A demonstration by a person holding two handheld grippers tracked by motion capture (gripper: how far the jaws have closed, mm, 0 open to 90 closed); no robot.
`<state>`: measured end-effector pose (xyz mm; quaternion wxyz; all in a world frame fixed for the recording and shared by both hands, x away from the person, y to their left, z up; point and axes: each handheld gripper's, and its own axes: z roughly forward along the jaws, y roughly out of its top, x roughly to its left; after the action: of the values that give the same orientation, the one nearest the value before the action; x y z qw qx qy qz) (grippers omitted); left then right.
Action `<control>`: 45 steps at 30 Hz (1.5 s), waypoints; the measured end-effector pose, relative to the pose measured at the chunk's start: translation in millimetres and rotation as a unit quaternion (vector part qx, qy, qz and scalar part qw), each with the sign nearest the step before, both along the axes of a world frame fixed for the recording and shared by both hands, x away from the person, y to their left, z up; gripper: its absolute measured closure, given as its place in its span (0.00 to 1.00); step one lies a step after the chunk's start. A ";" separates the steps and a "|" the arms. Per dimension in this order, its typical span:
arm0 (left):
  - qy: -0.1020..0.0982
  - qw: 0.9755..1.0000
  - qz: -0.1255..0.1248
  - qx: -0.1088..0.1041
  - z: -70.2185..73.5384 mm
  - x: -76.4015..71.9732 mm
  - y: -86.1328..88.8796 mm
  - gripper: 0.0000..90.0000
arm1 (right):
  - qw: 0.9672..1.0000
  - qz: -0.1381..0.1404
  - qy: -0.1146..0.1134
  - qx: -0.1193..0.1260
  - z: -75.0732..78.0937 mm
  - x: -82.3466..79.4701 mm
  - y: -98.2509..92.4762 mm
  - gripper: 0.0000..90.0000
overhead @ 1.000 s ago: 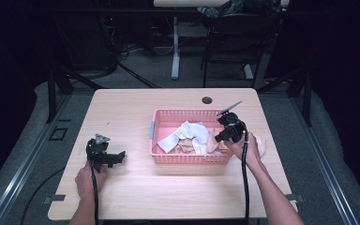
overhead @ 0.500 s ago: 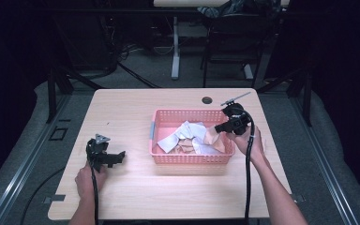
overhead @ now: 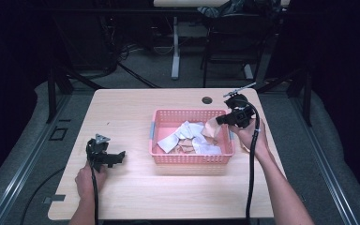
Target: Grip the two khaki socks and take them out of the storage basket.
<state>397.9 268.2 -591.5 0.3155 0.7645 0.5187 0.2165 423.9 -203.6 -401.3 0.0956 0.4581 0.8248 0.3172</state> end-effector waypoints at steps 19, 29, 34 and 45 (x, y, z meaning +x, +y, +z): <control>0.001 1.000 0.000 0.001 0.2 0.0 0.0 0.00 | 1.000 0.006 -0.029 0.004 39.4 -2.4 2.4 0.98; -0.001 1.000 0.001 0.000 -0.1 -0.1 -0.1 0.00 | 0.999 0.011 -0.047 0.003 59.9 -6.3 5.3 0.98; 0.000 1.000 0.001 -0.001 -0.1 -0.1 -0.2 0.00 | 0.998 0.012 -0.060 0.008 71.6 -7.5 6.0 0.98; -0.001 1.000 0.001 -0.001 -0.1 -0.1 -0.1 0.00 | 0.997 0.003 -0.081 0.013 96.8 -9.5 -6.1 0.98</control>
<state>397.8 268.1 -591.6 0.3161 0.7639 0.5192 0.2168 414.4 -209.7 -304.4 0.1554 0.4299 0.8112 0.3647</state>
